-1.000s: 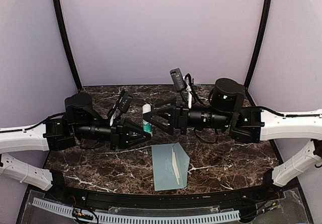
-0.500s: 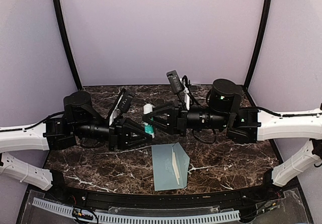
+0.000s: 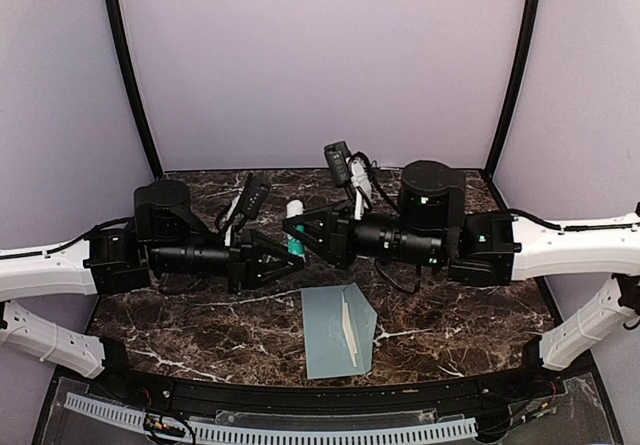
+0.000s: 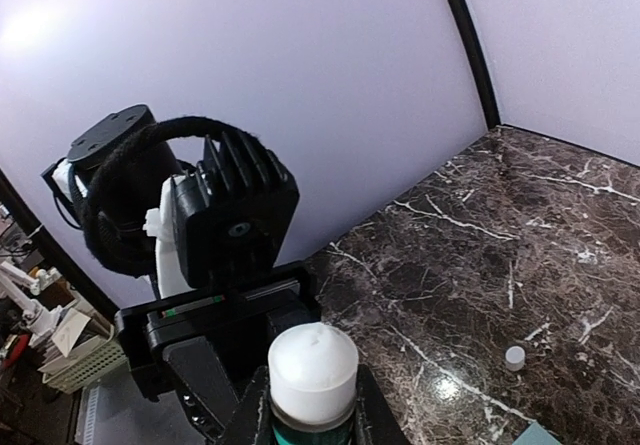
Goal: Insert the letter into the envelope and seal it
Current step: Unscrew the solid glue.
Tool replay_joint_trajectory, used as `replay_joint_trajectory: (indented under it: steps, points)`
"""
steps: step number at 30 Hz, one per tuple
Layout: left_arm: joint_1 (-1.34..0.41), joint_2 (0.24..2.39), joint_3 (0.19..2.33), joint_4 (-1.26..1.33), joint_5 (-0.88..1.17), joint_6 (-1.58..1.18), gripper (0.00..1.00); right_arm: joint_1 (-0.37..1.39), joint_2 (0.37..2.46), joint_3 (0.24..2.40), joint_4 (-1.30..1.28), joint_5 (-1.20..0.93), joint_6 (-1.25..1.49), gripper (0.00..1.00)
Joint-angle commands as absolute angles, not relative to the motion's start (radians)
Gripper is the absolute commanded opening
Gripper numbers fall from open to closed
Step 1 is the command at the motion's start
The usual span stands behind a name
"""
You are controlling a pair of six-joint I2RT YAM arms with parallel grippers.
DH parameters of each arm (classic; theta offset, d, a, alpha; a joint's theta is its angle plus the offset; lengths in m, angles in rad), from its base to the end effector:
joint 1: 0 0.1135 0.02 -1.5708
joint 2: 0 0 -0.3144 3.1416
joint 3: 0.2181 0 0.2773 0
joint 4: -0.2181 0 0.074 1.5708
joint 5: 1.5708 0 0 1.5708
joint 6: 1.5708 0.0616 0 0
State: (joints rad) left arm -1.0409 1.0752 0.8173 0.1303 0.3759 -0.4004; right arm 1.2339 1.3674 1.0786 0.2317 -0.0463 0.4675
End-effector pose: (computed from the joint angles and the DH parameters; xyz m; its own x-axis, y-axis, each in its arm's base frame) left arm 0.1209 -0.2511 0.3623 -0.4438 0.0403 -0.8952 0.8836 0.1864 -0.4296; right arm 0.1191 0.3486 0.3941 -0.4486 0.0811 -0.8901 -0.8467 0.2801 0.4523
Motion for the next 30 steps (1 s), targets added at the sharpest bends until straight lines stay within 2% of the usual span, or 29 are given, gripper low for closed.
replay_joint_trajectory:
  steps: [1, 4, 9, 22, 24, 25, 27, 30]
  points:
    - [-1.060, 1.093, 0.873, 0.069, 0.246, -0.347, 0.00, 1.296, 1.421, 1.177, 0.096, 0.267, 0.460, 0.04]
    - [-1.081, 1.103, 0.886, 0.049, 0.171, -0.347, 0.00, 1.323, 1.463, 1.230, 0.049, 0.381, 0.471, 0.04]
    - [-1.089, 1.081, 0.864, 0.062, 0.032, -0.371, 0.00, 1.342, 1.512, 1.270, 0.032, 0.451, 0.507, 0.03]
    - [-1.089, 1.070, 0.836, 0.109, 0.036, -0.405, 0.02, 1.345, 1.509, 1.276, 0.031, 0.514, 0.544, 0.07]
    - [-1.089, 1.053, 0.813, 0.141, 0.060, -0.413, 0.16, 1.338, 1.479, 1.248, 0.052, 0.502, 0.536, 0.09]
    - [-1.089, 1.036, 0.806, 0.166, 0.071, -0.415, 0.29, 1.330, 1.460, 1.227, 0.069, 0.476, 0.527, 0.09]
    - [-1.089, 1.010, 0.787, 0.198, 0.111, -0.424, 0.42, 1.302, 1.417, 1.175, 0.110, 0.421, 0.518, 0.09]
    - [-1.089, 0.990, 0.786, 0.208, 0.188, -0.436, 0.51, 1.247, 1.345, 1.083, 0.204, 0.281, 0.505, 0.10]
